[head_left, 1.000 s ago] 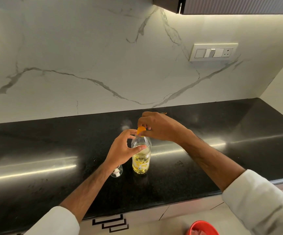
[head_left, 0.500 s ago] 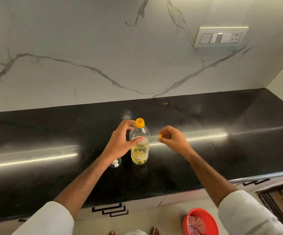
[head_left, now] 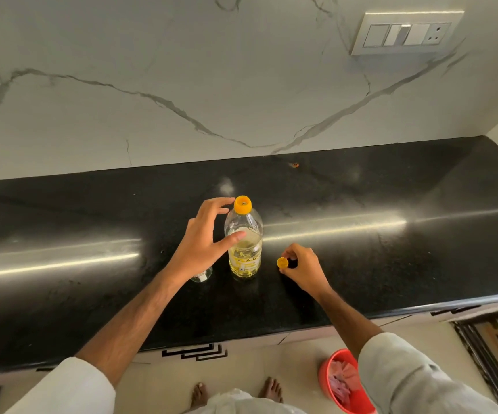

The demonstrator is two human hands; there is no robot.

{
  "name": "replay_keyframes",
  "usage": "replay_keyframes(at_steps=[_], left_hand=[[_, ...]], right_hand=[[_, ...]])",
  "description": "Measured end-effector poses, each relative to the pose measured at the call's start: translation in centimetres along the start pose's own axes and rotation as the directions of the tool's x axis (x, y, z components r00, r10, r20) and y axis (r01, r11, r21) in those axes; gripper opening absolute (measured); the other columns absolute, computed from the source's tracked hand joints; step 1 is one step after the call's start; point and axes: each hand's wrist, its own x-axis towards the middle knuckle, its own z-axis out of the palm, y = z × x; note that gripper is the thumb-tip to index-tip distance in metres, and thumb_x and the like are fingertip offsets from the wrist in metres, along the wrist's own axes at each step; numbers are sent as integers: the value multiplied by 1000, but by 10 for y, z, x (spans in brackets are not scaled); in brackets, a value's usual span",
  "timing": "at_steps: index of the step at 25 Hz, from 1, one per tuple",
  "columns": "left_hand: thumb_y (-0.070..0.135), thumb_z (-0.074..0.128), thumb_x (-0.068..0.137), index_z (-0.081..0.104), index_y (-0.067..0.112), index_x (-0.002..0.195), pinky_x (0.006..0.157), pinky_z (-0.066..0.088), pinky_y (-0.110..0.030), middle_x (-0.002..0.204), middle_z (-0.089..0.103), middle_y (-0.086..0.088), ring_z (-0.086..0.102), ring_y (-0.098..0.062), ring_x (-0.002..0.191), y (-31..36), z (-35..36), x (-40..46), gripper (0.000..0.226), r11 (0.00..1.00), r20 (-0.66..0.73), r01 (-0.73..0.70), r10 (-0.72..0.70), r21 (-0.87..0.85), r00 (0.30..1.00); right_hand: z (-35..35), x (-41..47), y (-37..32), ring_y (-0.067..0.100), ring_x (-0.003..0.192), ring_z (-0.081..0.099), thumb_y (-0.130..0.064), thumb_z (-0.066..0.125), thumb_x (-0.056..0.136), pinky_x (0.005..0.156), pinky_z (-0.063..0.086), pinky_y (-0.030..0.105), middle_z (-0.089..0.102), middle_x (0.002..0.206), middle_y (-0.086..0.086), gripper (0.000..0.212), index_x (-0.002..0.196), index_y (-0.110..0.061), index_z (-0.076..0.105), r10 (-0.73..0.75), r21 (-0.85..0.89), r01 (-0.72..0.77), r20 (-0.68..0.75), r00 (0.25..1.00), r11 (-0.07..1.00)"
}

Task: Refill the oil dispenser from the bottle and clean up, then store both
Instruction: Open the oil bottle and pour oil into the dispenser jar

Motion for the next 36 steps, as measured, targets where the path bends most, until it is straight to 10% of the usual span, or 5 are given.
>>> replay_keyframes(at_steps=[6,12,26,33,36], left_hand=[[19,48,99,50,27,139,113,38,-58,143,48,8,46,-22,138,-51,-38,-41,40,994,-277,36,-64,-107,959],[15,54,93,47,35,137,112,39,-56,145,48,17,45,-6,136,-102,-52,-77,49,952,-135,274,-292,-138,947],[57,75,74,50,33,132,106,44,-49,127,55,19,51,-3,120,-124,-22,-68,67,942,47,309,-317,134,947],[67,72,70,50,37,127,105,45,-50,124,55,20,52,-2,117,-127,-21,-66,68,949,57,288,-297,127,953],[62,78,68,45,41,131,107,44,-48,129,49,22,50,-3,122,-118,-30,-66,74,960,35,279,-278,-33,960]], right_hand=[[-60,-29,-89,14,87,60,0,70,89,74,49,35,66,98,-6,18,98,-16,66,-233,127,304,-394,889,944],[-29,-65,-198,12,88,59,1,65,91,74,50,22,61,100,-4,17,104,-10,68,-626,158,619,-7,780,769],[82,4,-228,21,103,53,-16,60,98,87,52,36,57,117,5,24,122,-15,63,-490,-506,553,265,830,662],[67,10,-237,17,105,56,-15,62,99,84,55,33,56,114,1,18,118,-16,62,-381,-357,431,203,902,829],[58,1,-242,8,92,64,-17,72,93,81,56,23,65,104,-7,17,109,-20,67,-309,-20,309,2,951,951]])
